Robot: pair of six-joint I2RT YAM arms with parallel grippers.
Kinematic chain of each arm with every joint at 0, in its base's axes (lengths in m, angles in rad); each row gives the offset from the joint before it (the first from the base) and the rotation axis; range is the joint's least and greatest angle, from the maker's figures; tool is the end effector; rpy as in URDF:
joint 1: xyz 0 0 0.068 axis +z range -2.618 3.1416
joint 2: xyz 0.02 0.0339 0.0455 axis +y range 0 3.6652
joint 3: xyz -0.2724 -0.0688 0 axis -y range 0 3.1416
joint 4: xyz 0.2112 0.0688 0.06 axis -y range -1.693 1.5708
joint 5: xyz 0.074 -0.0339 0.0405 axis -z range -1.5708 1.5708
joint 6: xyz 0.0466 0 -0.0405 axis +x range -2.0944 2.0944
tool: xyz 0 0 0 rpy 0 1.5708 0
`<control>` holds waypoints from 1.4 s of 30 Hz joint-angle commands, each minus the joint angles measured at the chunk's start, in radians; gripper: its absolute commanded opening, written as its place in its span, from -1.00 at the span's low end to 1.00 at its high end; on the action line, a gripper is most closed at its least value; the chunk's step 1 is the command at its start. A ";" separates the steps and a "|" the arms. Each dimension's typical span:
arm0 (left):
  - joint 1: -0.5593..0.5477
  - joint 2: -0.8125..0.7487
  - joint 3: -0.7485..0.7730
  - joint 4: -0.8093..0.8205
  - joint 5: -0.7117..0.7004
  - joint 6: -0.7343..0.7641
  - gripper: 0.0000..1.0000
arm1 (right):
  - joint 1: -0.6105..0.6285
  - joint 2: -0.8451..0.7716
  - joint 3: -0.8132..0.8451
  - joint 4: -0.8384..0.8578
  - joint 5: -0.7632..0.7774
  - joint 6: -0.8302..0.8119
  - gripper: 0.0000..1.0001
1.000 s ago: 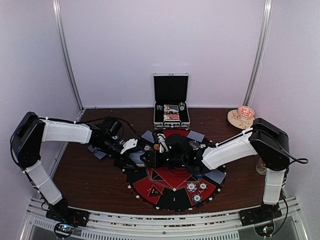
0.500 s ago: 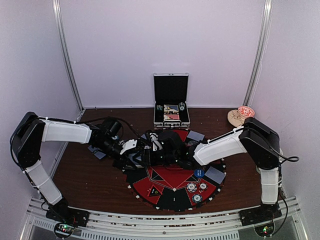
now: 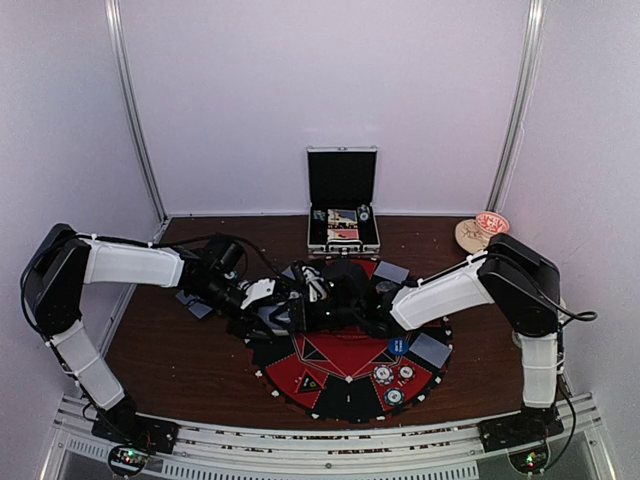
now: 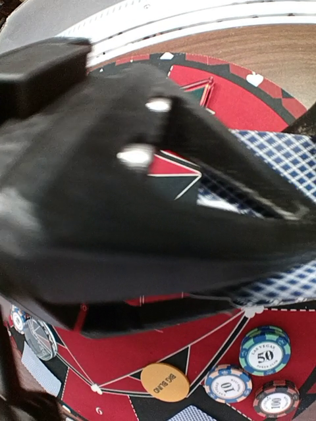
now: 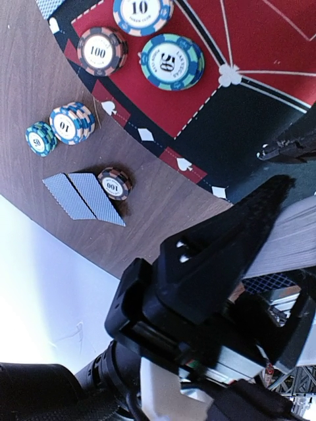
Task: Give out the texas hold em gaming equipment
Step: Pick up the poker card from the face-down deck piles, then distribute the poker card in the small blind area.
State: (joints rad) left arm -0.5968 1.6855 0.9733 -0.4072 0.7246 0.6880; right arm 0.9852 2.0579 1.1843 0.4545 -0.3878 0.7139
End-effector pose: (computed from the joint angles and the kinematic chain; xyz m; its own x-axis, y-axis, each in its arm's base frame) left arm 0.2289 -0.1929 0.1935 -0.1559 0.6808 -0.7157 0.9825 0.0318 -0.1838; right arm 0.2263 0.3732 0.1832 -0.8002 -0.1098 -0.5896 -0.5801 0.3912 0.7144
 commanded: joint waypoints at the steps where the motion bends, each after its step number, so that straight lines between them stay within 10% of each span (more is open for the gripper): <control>1: -0.005 -0.013 0.010 -0.016 0.073 0.020 -0.09 | -0.071 -0.026 -0.064 -0.091 0.111 -0.006 -0.17; 27: -0.005 -0.001 0.014 -0.017 0.068 0.019 -0.10 | -0.064 -0.233 -0.219 0.010 0.013 0.016 -1.00; 42: -0.005 -0.006 0.013 -0.016 0.071 0.016 -0.09 | -0.085 -0.833 -0.835 -0.020 0.435 0.148 -1.00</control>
State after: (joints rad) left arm -0.5976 1.6871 0.9733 -0.4301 0.7666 0.6910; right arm 0.9112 1.3590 0.4782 0.4664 -0.1425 0.7914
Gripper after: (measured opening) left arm 0.454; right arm 0.007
